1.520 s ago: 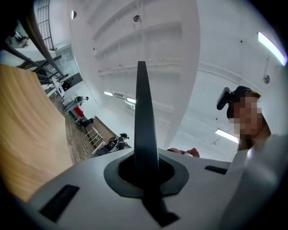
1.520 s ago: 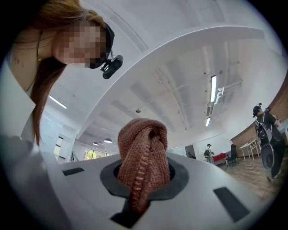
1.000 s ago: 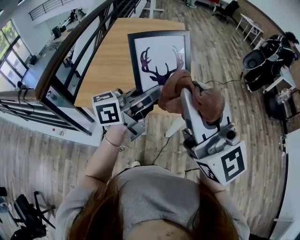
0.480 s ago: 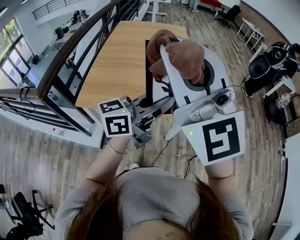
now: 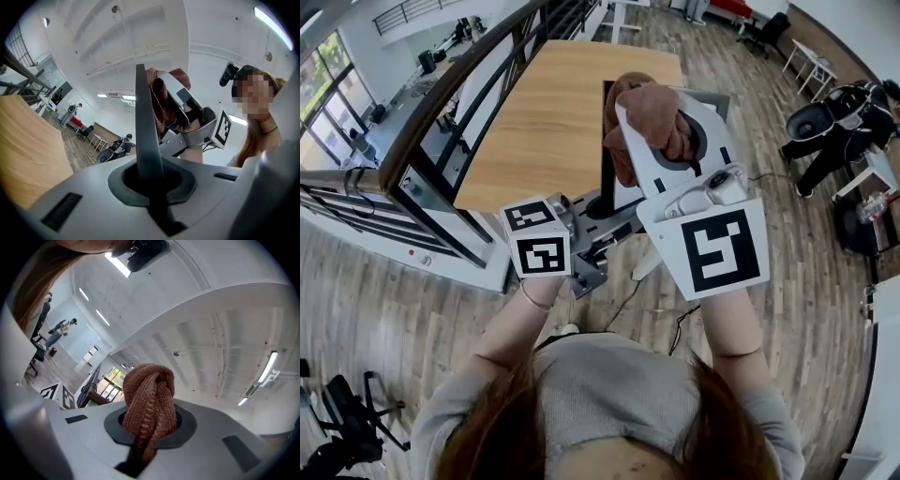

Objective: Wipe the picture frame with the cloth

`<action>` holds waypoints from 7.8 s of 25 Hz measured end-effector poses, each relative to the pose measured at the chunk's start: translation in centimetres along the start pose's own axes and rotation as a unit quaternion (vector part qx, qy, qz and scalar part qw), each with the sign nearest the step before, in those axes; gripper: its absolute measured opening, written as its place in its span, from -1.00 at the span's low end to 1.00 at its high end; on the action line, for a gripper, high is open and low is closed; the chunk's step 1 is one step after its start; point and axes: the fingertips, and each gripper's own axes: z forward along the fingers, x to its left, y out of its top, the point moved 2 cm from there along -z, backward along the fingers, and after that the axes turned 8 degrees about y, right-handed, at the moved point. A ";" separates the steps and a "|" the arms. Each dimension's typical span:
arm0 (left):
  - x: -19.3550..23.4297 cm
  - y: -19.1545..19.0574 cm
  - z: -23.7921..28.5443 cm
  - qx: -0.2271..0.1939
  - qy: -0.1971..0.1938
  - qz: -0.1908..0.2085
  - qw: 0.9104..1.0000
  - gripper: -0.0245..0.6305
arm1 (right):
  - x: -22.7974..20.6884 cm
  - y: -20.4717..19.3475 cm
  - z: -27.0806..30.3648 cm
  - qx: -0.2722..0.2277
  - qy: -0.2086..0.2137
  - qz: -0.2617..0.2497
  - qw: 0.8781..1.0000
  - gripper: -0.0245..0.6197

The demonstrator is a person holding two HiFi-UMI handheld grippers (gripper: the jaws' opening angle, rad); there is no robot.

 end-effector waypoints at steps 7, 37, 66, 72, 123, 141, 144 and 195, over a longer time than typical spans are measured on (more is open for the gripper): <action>0.7 -0.9 0.2 -0.008 0.017 -0.010 1.000 -0.86 | 2.4 -3.1 -1.3 0.037 0.039 0.001 0.999 -0.78; 1.8 -1.8 1.0 -0.040 0.054 -0.040 0.997 -0.87 | 7.2 -6.8 -8.4 0.057 0.081 0.161 0.982 -0.78; 1.8 -0.6 -1.9 -0.060 0.079 -0.003 0.995 -0.87 | 13.5 -12.5 -10.5 0.162 0.148 0.147 0.965 -0.78; 1.9 -0.7 -1.9 -0.061 0.080 -0.016 0.995 -0.87 | 10.5 -8.5 -11.2 0.103 0.149 0.204 0.962 -0.78; 0.6 -0.2 -2.0 -0.071 0.027 -0.031 0.997 -0.87 | 3.5 -6.8 -6.0 0.080 0.011 0.028 0.996 -0.78; 0.6 -0.1 -1.9 -0.083 0.023 -0.042 0.995 -0.87 | 4.6 -8.2 -8.2 0.093 0.017 0.074 0.993 -0.78; 0.7 -0.1 -1.9 -0.083 0.025 -0.043 0.995 -0.87 | 4.9 -8.7 -8.8 0.098 0.017 0.082 0.992 -0.78; -0.3 -0.5 -2.7 -0.083 0.049 -0.032 0.995 -0.87 | 5.6 -7.0 -15.5 0.122 0.001 0.140 0.983 -0.78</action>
